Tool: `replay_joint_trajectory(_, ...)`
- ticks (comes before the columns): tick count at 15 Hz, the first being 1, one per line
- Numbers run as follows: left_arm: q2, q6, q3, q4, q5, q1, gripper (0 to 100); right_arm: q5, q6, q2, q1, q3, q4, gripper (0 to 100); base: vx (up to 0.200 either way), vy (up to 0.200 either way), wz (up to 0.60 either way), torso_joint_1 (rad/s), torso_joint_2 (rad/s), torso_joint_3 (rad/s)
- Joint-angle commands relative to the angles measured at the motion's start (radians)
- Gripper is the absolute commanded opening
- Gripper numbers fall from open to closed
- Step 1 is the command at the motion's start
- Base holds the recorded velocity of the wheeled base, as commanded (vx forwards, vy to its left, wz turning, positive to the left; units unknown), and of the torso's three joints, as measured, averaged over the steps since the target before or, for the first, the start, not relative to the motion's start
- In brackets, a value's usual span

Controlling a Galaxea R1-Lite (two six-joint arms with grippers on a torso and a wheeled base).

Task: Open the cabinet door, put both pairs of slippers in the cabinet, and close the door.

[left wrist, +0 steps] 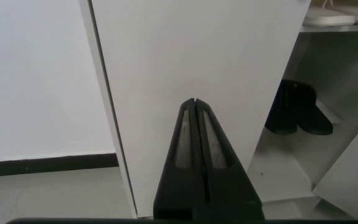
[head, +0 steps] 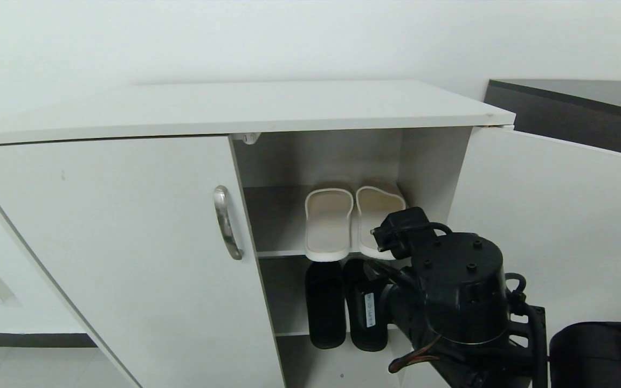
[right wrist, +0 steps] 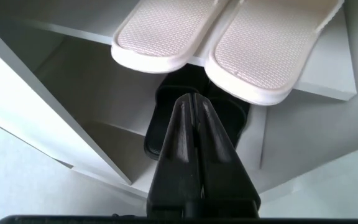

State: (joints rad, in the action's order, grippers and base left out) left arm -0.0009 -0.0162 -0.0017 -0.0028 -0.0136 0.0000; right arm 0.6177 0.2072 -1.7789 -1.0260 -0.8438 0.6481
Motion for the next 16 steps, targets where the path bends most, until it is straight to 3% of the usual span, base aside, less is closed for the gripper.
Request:
replay_joint_trajectory(1,0.001,-0.001,0.0,0.0,0.0,0.0,0,0.001,0.0,-0.014,0.0,-0.001,0.002,0,0.0,0.0,0.0,0.0,0.0,0.0)
replay_joint_trajectory(16,0.001,-0.002,0.0,0.0,0.0,0.0,0,-0.001,0.0,-0.011,0.0,0.026,0.004,0,-0.187,0.0,0.0,0.002,0.0,0.003)
